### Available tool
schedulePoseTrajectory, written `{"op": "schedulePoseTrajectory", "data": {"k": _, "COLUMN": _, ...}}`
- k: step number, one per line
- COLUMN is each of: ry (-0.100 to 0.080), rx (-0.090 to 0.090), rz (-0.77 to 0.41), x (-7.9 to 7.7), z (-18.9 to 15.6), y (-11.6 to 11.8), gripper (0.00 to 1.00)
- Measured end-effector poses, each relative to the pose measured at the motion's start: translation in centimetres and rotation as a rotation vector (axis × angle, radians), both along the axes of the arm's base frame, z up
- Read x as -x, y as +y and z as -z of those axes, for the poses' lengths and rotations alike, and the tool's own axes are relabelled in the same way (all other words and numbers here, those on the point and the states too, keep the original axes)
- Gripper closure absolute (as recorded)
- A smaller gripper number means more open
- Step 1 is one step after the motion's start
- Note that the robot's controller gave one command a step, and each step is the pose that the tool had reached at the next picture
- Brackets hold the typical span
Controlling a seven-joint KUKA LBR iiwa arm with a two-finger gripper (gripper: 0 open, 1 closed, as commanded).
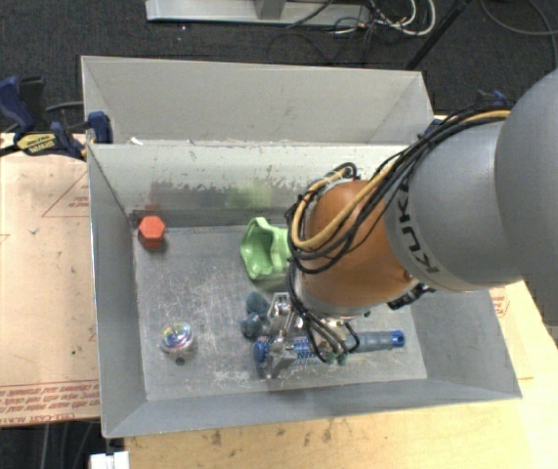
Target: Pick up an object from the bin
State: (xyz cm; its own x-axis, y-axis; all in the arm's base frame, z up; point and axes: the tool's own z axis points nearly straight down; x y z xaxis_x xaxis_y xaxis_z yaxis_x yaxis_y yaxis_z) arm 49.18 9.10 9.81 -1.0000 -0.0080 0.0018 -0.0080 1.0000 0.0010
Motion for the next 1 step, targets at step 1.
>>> {"op": "schedulePoseTrajectory", "data": {"k": 1, "ry": -0.011, "rx": -0.001, "rz": -0.251, "x": -0.65, "z": -16.17, "y": 1.91, "gripper": 1.00}}
